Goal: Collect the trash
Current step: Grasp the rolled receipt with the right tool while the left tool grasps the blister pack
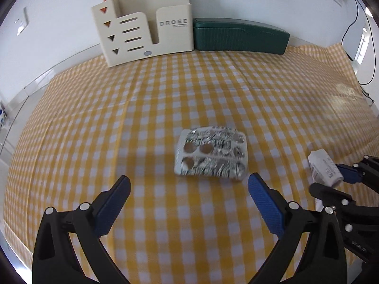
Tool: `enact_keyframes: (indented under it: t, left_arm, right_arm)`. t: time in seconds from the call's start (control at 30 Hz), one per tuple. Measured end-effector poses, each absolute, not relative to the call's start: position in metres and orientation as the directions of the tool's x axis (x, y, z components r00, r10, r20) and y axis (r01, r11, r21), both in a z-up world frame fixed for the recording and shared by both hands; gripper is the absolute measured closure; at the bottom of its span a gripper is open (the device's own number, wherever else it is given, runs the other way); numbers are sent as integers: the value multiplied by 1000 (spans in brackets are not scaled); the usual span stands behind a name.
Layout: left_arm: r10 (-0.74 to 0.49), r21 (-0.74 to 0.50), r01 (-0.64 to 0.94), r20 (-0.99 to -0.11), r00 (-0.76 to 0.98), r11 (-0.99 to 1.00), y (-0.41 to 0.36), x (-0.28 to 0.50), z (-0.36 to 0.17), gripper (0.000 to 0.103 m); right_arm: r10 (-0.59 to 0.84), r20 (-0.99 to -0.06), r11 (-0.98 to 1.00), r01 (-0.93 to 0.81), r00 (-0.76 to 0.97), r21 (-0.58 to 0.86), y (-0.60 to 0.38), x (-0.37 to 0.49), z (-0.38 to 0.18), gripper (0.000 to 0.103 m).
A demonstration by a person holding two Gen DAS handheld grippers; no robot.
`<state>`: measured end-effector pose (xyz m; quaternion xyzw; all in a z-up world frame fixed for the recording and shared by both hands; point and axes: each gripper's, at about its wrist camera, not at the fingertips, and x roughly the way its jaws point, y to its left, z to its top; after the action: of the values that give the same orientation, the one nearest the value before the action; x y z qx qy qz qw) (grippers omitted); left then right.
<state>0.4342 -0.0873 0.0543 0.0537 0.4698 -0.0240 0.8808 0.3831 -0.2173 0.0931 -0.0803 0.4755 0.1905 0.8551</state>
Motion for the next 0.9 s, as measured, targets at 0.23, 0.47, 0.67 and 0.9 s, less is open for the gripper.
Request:
enact_keyframes:
  t: [0.23,0.47,0.67,0.9]
  left_arm:
    - [13,103,133,-834,551,986,-105,460,44,4]
    - [-66,43,182,-832,550,982,-104,464,37,27]
    - [-69,55,201,-825,561,978,-106,463,38,31]
    - [-63,71,201,-806,588,977,-104,444,44,31]
  right_arm:
    - [269,-840,910,-410,471,62,-230,391,92,75]
    - [296,-834,897,-436,466,75,-230,392,92,75]
    - [336,-825,887,-448,455,113,-231,393,91,75]
    - [371,-816,875,-462,444,146,-230,387,92,75]
